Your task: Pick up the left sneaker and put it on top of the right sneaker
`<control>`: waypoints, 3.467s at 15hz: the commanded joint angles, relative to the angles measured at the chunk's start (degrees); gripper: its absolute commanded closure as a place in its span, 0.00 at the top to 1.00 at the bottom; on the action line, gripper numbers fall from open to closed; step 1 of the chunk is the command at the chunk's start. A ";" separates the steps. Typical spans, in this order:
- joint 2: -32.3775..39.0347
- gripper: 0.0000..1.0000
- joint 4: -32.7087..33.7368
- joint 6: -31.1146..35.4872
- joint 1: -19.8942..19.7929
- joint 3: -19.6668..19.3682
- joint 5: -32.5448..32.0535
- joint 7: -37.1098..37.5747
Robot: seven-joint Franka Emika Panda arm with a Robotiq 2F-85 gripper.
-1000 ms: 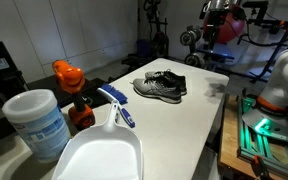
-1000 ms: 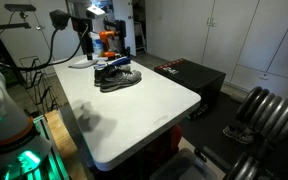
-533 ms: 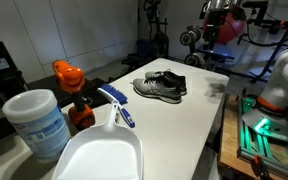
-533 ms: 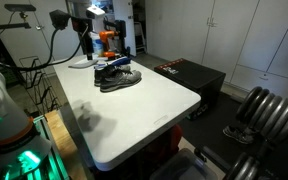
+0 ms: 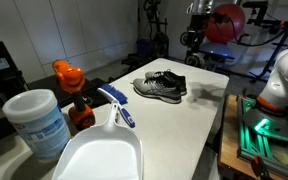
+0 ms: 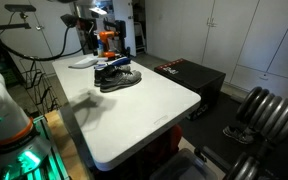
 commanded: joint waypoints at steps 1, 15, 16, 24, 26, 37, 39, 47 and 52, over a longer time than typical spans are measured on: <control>11.95 1.00 5.89 1.55 1.33 3.01 -0.91 5.06; 27.45 0.68 10.54 11.54 4.97 2.65 -4.77 6.22; 27.65 0.57 10.57 11.56 5.08 2.58 -4.65 6.16; 28.09 0.04 10.58 11.28 5.63 2.29 -4.55 5.29; 28.25 0.36 10.69 11.01 5.68 2.31 -3.72 4.49; 30.70 0.54 12.07 10.24 6.91 2.64 -1.81 1.12; 31.13 0.45 12.47 10.21 7.12 2.60 -1.85 1.03; 32.09 0.00 13.32 9.47 6.91 2.52 0.64 -1.11; 28.10 0.02 12.29 7.54 5.91 1.71 4.80 -4.25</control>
